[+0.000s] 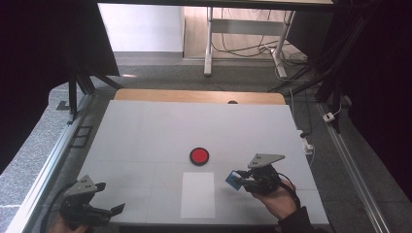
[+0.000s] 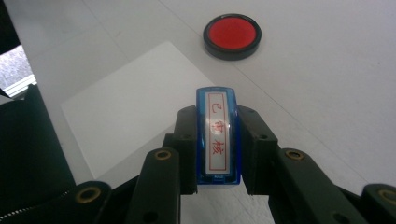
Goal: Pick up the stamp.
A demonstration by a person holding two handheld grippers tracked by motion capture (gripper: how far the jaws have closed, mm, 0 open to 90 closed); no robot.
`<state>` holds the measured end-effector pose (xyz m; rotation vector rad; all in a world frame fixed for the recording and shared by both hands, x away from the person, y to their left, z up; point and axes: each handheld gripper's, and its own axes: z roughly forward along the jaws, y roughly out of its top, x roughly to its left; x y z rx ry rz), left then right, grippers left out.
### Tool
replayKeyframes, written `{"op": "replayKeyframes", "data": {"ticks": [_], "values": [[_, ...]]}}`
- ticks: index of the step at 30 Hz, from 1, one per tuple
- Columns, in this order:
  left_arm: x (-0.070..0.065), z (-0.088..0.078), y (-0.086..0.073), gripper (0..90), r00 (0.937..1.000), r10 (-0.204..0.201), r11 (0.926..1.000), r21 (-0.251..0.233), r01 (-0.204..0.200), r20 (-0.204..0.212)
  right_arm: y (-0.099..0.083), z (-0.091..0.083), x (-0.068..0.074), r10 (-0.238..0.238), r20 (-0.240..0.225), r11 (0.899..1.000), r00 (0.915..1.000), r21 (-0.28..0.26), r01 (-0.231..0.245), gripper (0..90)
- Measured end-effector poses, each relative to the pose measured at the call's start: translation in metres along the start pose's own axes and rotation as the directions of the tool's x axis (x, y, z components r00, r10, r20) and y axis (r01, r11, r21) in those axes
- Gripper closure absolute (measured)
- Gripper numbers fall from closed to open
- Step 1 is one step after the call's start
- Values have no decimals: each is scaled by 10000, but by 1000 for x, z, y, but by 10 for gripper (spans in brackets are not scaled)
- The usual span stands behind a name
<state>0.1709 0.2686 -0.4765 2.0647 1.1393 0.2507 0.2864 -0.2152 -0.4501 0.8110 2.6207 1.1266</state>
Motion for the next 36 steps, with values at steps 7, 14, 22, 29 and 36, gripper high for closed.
{"op": "replayKeyframes", "data": {"ticks": [7, 14, 22, 29, 36], "values": [[-1, 1, 0, 9, 9999, 141, 9999, 75, -142, 25, 9, 1, 3, -253, -316, 9996, 9992, -126, 249, 715], [-3, 1, 1, 3, 9993, 373, 9992, 107, -373, 16, 22, 3, 8, -576, -662, 9980, 9961, -308, 556, 715], [1, -2, -1, 0, 9995, 139, 9997, -190, -133, 298, 33, 9, 11, -742, -1032, 9965, 9919, -468, 697, 715], [3, -3, -1, 0, 9981, 55, 9998, -209, -42, 614, 43, 12, 13, -891, -1288, 9949, 9877, -577, 822, 715], [4, -2, -1, 0, 9968, 75, 9999, -148, -63, 795, 51, 17, 15, -1005, -1379, 9939, 9853, -591, 931, 715]]}}
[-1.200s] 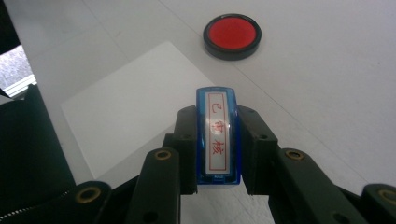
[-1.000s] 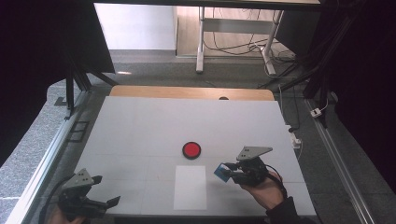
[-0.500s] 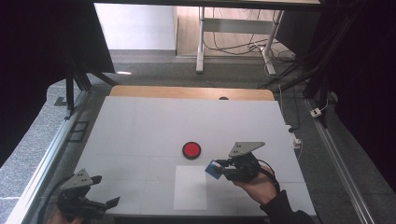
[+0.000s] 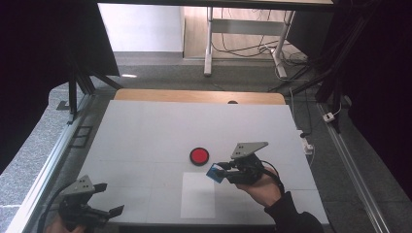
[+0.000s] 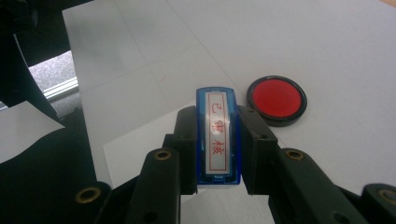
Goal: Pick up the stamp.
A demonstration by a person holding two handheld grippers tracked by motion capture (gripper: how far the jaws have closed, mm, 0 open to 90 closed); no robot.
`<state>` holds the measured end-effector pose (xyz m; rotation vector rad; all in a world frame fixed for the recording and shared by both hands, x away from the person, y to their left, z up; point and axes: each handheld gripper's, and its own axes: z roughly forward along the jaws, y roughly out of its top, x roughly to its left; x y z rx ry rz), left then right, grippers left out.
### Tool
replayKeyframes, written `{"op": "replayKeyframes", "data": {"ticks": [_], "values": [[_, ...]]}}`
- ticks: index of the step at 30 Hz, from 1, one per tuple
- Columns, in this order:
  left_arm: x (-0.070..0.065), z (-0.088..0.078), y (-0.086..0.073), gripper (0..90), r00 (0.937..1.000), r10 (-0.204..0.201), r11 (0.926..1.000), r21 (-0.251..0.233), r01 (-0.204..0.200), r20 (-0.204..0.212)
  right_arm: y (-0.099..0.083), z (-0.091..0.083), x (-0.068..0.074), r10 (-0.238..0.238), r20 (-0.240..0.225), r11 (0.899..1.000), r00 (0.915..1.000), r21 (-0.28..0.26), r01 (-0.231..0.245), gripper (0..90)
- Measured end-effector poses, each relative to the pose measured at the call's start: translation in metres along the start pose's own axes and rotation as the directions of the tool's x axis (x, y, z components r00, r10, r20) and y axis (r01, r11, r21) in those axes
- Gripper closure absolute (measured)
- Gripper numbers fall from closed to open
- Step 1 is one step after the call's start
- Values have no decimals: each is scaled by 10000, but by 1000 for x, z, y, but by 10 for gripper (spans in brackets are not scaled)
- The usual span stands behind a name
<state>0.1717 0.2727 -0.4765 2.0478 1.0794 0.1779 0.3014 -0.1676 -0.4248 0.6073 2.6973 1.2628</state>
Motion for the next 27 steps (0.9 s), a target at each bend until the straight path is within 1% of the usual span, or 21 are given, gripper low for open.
{"op": "replayKeyframes", "data": {"ticks": [3, 4, 7, 8, 9, 12, 13, 16, 17, 20, 24, 27], "values": [[-1, 1, 1, 0, 9998, 169, 9998, 108, -170, 78, 6, 4, 1, -60, -194, 10000, 9998, -64, 59, 715], [-1, 1, 1, 0, 9998, 169, 9998, 108, -170, 78, 7, 5, 2, -53, -274, 9999, 9996, -149, 49, 715], [0, 0, 0, 0, 9997, 167, 9999, 28, -168, 204, 10, 7, 2, -107, -373, 9998, 9992, -160, 101, 715], [0, 0, 0, 0, 9996, 146, 9999, 7, -146, 242, 12, 9, 2, -137, -555, 9996, 9984, -248, 123, 715], [0, 0, 0, 0, 9996, 129, 9999, -7, -129, 267, 12, 9, 2, -137, -555, 9996, 9984, -248, 123, 715], [1, 0, 0, 0, 9993, 112, 9999, -8, -112, 359, 17, 12, 3, -290, -737, 9992, 9969, -300, 269, 715], [1, 0, 0, 0, 9992, 131, 9999, 8, -131, 367, 20, 14, 3, -365, -867, 9989, 9956, -329, 337, 715], [0, 0, 0, 0, 9992, 191, 9998, 38, -193, 358, 23, 16, 4, -415, -984, 9986, 9943, -359, 382, 715], [0, 0, 0, 0, 9992, 187, 9998, 28, -188, 355, 25, 18, 5, -455, -1107, 9983, 9928, -419, 411, 715], [0, 0, 0, 0, 9991, 170, 9999, 0, -170, 377, 26, 19, 6, -509, -1117, 9981, 9924, -404, 467, 715], [0, 0, 1, 0, 9995, 166, 9999, 5, -166, 287, 26, 18, 6, -542, -1051, 9977, 9930, -472, 494, 715], [0, -1, 1, 0, 9994, 286, 9996, 11, -287, 184, 26, 16, 6, -563, -1037, 9973, 9930, -527, 510, 715]]}}
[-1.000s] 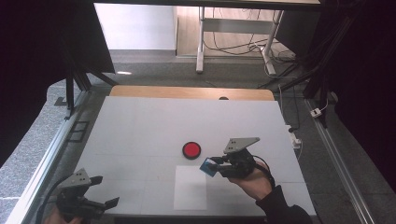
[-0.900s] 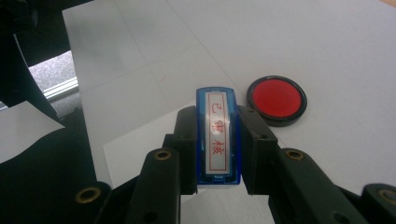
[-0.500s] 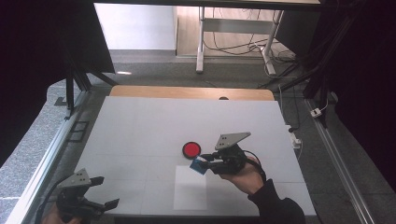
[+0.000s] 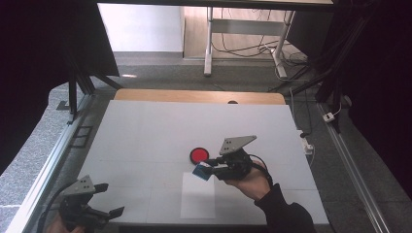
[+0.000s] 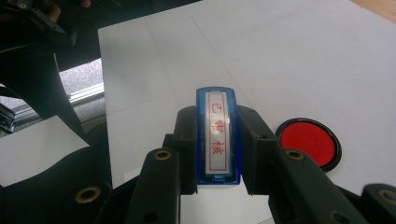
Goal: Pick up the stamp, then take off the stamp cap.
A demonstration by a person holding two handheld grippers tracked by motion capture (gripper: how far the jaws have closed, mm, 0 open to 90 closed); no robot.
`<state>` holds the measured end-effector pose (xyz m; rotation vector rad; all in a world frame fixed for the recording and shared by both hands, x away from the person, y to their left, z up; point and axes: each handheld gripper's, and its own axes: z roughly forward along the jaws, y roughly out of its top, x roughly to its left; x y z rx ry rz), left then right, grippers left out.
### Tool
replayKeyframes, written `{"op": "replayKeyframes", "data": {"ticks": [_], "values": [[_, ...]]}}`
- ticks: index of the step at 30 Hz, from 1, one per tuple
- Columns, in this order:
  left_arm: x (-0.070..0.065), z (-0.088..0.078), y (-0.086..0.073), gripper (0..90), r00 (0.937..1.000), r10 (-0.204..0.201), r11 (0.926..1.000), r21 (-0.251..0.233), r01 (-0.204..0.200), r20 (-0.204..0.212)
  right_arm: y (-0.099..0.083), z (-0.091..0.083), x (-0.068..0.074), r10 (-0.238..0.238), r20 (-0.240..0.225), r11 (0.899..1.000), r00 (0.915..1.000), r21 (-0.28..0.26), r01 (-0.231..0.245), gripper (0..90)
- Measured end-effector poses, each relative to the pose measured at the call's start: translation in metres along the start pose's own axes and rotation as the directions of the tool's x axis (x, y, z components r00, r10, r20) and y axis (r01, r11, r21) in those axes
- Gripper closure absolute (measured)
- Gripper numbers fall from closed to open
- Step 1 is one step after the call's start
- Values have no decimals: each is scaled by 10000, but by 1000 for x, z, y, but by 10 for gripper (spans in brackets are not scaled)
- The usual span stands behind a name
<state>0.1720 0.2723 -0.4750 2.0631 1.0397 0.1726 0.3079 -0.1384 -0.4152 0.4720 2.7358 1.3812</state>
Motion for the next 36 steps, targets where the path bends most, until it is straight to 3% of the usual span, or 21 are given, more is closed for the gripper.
{"op": "replayKeyframes", "data": {"ticks": [21, 26, 32, 36], "values": [[-11, 7, 14, 0, 9978, 650, 9972, -383, -644, 145, 1, -1, 4, -169, 19, 9998, 9999, -42, 169, 715], [-12, 12, 18, 0, 9966, 686, 9974, -265, -674, 464, 2, -1, 5, -311, -19, 9995, 9995, -35, 311, 715], [-14, 21, 27, 0, 9924, 1023, 9942, -391, -998, 691, 3, -2, 7, -421, -40, 9991, 9991, -9, 421, 715], [-13, 27, 34, 0, 9896, 1013, 9938, -554, -961, 1018, 4, -3, 7, -388, -95, 9992, 9992, -25, 388, 715]]}}
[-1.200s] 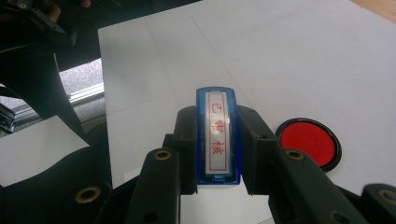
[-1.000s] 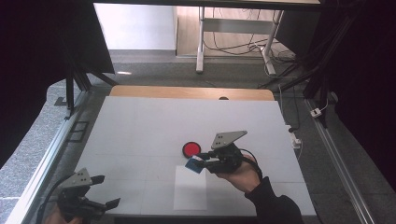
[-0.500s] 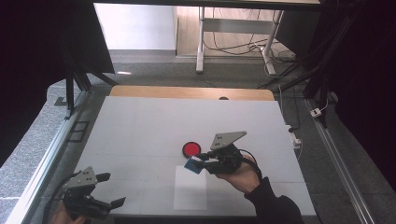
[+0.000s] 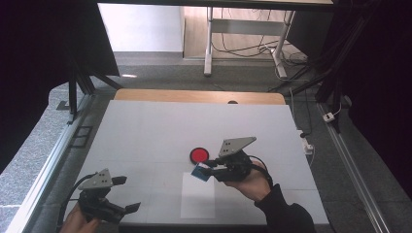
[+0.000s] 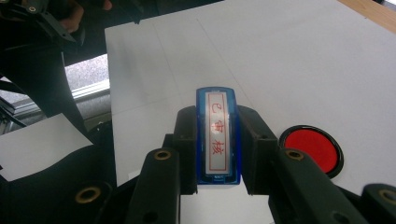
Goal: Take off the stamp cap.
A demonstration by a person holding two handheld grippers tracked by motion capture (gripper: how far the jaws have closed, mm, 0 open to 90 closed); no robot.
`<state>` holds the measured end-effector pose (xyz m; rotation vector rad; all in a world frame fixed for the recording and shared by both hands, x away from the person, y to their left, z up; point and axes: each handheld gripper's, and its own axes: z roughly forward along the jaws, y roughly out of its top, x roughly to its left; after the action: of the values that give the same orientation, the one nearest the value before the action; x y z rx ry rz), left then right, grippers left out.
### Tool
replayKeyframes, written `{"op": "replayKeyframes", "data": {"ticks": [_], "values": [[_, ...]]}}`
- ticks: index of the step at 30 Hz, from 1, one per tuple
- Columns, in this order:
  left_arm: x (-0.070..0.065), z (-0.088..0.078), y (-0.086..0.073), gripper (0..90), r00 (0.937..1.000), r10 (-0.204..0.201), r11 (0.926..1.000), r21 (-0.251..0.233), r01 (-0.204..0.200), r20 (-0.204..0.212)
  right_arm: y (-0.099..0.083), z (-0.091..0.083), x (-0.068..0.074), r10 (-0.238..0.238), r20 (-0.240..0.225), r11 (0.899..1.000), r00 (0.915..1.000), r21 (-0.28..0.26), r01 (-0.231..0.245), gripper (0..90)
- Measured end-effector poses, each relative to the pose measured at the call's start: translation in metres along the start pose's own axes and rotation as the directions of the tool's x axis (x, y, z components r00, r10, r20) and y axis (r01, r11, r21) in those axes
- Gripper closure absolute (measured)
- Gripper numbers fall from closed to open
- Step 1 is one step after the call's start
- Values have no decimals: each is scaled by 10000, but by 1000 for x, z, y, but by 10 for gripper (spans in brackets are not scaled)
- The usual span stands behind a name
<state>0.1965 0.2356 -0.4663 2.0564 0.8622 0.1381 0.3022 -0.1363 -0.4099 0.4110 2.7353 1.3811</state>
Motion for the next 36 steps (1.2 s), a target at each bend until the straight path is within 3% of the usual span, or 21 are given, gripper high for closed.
{"op": "replayKeyframes", "data": {"ticks": [4, 9, 15, 28, 31, 36], "values": [[2, 7, 9, 0, 9989, -33, 9997, -230, 44, 475, 0, -1, 0, 16, -92, 10000, 10000, -72, -17, 715], [2, 20, 22, 0, 9950, 360, 9993, -68, -355, 930, 2, -4, 1, -115, -148, 9999, 9998, -99, 113, 715], [-1, 35, 40, 0, 9854, 1197, 9904, 540, -1270, 1211, 3, -6, 2, -152, -334, 9997, 9993, -215, 144, 715], [-6, 62, 69, 6, 9695, 1964, 9779, 424, -2046, 1469, 5, -10, 3, -148, -408, 9994, 9991, -329, 134, 715], [-6, 68, 75, 3, 9625, 2083, 9753, 368, -2177, 1739, 5, -11, 3, -123, -435, 9993, 9990, -345, 108, 715], [-6, 78, 84, 0, 9447, 2370, 9680, 269, -2493, 2267, 6, -12, 3, -144, -468, 9990, 9988, -418, 124, 715]]}}
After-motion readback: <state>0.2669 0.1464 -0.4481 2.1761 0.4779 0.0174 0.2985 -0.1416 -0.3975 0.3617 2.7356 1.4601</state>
